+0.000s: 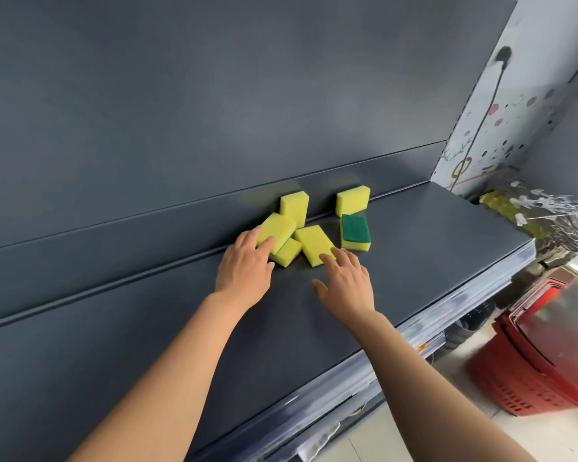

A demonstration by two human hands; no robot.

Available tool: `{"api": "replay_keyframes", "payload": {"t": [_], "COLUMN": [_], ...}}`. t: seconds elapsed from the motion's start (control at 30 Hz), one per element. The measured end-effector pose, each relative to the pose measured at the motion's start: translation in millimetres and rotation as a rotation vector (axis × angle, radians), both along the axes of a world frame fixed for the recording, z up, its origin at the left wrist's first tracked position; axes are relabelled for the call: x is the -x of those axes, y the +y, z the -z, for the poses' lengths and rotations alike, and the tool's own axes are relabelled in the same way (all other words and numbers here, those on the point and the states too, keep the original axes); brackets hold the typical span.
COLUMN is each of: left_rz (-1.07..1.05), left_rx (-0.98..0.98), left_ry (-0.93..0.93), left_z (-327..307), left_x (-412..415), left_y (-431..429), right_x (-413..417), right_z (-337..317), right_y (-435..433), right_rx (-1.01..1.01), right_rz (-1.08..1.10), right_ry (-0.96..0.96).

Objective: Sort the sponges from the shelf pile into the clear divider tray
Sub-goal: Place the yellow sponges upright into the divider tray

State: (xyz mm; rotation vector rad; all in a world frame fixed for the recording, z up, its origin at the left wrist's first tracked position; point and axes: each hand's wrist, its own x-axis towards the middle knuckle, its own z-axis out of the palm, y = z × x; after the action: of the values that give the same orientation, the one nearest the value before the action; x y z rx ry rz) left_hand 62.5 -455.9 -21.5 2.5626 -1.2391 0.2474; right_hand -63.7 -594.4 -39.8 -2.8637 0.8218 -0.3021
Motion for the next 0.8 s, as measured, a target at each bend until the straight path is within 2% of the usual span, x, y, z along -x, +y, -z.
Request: {"api": "replay_keyframes", "payload": {"t": [0.2,0.4,0.53,0.63,0.8], "left_rz": [-0.102,-0.276,-0.315,-0.315,-0.312], "left_rx": [-0.066,0.126,0.12,0.015,-0.026], "left_ry": [0.173,0.373,0.538,0.577,0.667], "left_z": [3,0,0,-1,-4], "left_x": [-19,-14,-12,-14,-10], "left_y": [-40,-52,-57,-60,-64], "right_x": [-29,-37,-38,-40,-45], "right_z": [6,7,6,3,0], "right_y": [-34,-53,-63,-71,-78], "right_rx": [-0.1,-0.209,-0.395,-0.535,-0.532], "right_rz": [-0.059,-0.029,-0.002,-0.015,-0.052], "right_ry": [-0.007,-0.083,-0.077,0.016,0.172]}}
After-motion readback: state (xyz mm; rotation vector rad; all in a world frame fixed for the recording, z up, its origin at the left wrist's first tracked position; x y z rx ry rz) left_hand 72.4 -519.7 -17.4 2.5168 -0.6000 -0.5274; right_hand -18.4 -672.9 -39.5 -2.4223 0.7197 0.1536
